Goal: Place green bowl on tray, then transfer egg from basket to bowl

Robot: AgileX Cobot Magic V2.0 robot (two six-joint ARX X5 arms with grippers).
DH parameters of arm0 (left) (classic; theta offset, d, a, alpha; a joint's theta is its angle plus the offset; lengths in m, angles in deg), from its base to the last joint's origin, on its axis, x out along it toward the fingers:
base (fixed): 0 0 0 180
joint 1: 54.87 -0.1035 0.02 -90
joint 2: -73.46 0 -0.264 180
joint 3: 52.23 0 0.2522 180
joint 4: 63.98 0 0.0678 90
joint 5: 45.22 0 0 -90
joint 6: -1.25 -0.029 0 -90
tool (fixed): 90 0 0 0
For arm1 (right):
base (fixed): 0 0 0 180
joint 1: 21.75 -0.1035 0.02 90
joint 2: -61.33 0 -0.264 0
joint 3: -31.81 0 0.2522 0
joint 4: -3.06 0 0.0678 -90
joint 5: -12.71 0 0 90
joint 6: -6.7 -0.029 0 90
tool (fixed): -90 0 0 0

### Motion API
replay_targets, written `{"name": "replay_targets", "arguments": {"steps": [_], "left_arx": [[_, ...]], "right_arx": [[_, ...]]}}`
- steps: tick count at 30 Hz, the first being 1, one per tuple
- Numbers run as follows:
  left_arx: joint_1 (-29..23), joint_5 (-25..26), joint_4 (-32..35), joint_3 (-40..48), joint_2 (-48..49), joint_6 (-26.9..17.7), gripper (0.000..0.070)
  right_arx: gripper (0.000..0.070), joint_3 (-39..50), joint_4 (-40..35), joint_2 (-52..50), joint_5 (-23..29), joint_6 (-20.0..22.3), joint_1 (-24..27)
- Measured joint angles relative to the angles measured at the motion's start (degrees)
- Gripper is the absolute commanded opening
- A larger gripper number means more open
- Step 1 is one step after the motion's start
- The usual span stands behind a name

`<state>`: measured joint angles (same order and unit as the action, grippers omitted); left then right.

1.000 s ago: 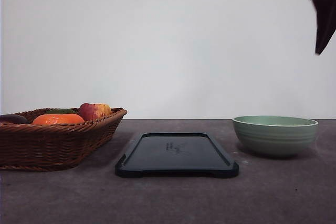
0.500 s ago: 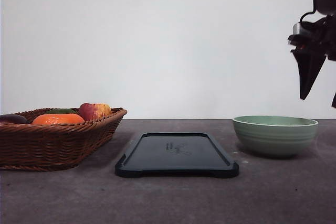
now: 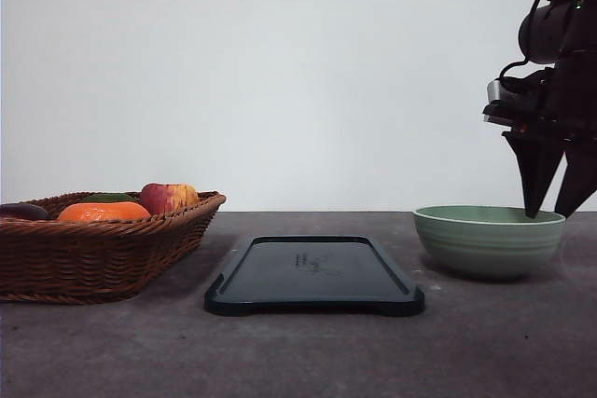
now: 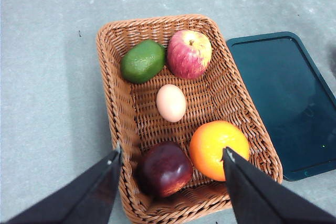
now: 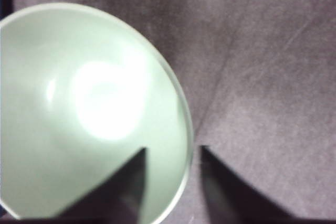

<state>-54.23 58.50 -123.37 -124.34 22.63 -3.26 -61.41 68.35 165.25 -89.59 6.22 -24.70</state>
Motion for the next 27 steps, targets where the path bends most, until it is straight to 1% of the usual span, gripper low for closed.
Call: {"name": "replay_targets", "arguments": {"steps": [8,13,17,20,22,27], "left_arx": [[0.0,0.0,0.0,0.0,0.0,0.0,0.0385],[0.0,0.0,0.0,0.0,0.0,0.0,0.0385],[0.0,0.0,0.0,0.0,0.0,0.0,0.0385],[0.0,0.0,0.0,0.0,0.0,0.0,0.0385],[0.0,0.0,0.0,0.0,0.0,0.0,0.0385],[0.0,0.0,0.0,0.0,0.0,0.0,0.0385]], "right_arx": [[0.0000,0.0,0.1,0.0,0.3,0.1,0.1],[0.0000,-2.4,4.2,0.0,0.4,0.1,0.0],[0.0000,-7.1,9.1,0.0,0.4,0.2,-0.5],[0.0000,-10.7,12.3,0.0,0.4,0.3,-1.8],[0.0000,-12.9,13.3,0.0,0.4,0.3,-3.4],[0.0000,-15.9,11.9,0.1,0.4,0.2,-9.2]]}}
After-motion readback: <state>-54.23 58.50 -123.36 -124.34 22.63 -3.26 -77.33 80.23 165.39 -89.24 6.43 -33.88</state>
